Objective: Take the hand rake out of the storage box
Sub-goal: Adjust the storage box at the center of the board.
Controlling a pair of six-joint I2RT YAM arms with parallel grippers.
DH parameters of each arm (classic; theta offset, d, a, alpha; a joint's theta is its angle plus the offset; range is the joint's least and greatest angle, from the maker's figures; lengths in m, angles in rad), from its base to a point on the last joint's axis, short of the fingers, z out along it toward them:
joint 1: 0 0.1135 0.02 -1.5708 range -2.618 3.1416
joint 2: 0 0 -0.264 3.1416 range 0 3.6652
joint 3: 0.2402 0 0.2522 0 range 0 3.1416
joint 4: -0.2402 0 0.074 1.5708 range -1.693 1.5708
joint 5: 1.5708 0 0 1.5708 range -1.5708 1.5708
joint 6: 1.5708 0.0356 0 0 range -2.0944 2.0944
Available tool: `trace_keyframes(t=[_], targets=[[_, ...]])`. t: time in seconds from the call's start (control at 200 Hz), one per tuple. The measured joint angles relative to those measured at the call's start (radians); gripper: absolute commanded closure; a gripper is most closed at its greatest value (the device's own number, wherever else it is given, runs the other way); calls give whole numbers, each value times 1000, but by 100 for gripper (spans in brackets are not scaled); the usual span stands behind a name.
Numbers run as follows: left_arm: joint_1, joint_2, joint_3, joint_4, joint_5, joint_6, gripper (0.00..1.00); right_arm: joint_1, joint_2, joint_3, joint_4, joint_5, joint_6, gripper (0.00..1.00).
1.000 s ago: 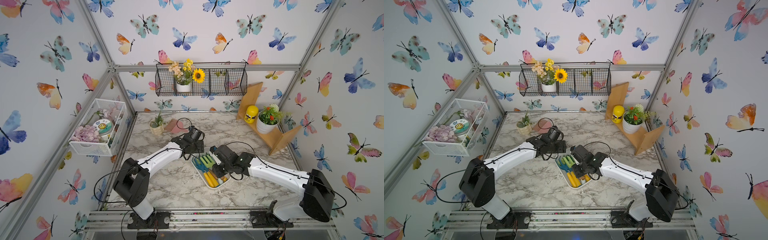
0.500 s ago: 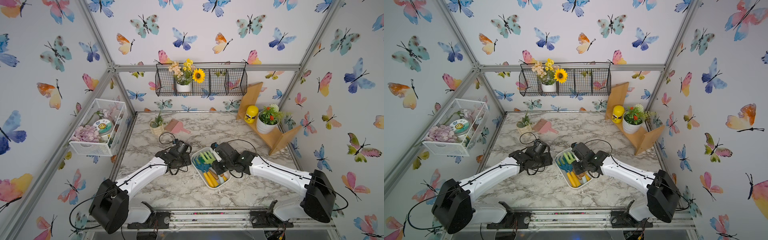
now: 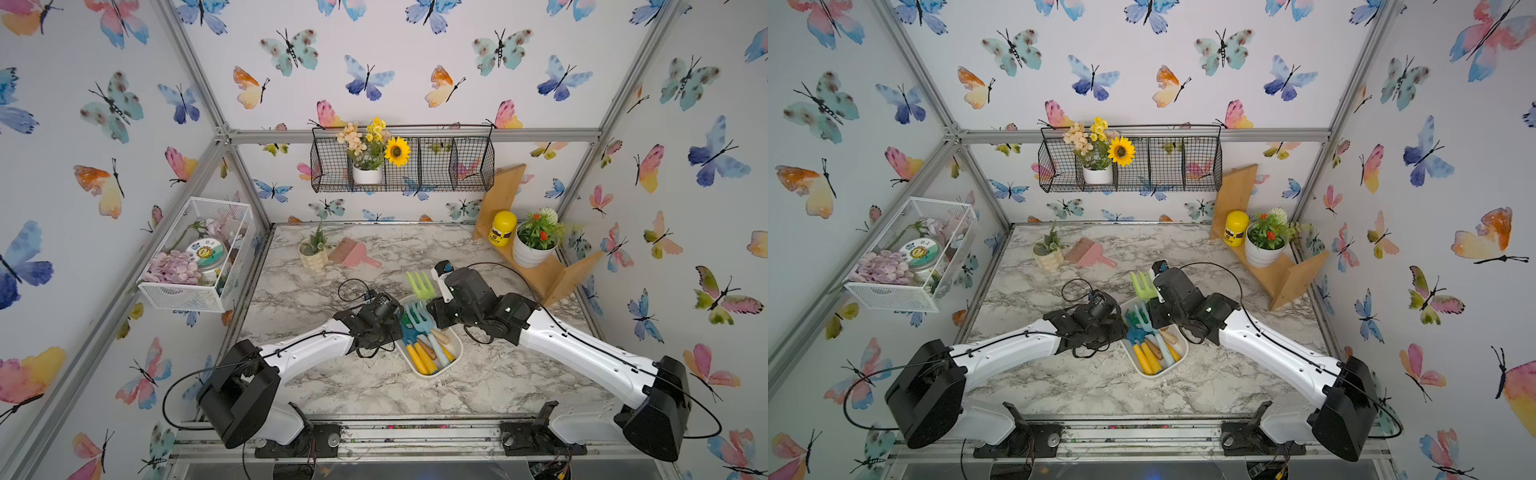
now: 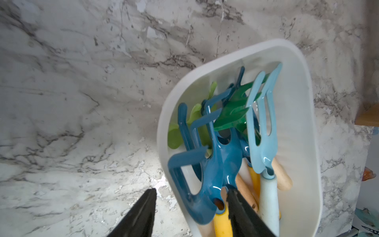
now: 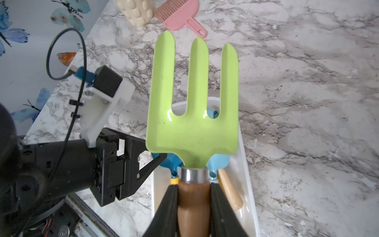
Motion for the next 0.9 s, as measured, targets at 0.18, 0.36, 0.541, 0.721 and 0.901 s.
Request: trace_keyframes(t=[0.18,0.36,0.541,0.721,0.901], targets=[[-11,75,-2,50,11,-1,63,-170,-4,-23,-13,14,-63,93],[-10,129,50,53,10,29,75,-336,26,-63,-26,39,-167,94],[15,160,96,34,13,106,77,-464,93,-155,-5,44,-249,94],[74,172,124,12,22,179,80,-548,158,-193,21,44,-292,94],[124,181,137,2,37,250,79,-578,243,-193,84,41,-320,95]])
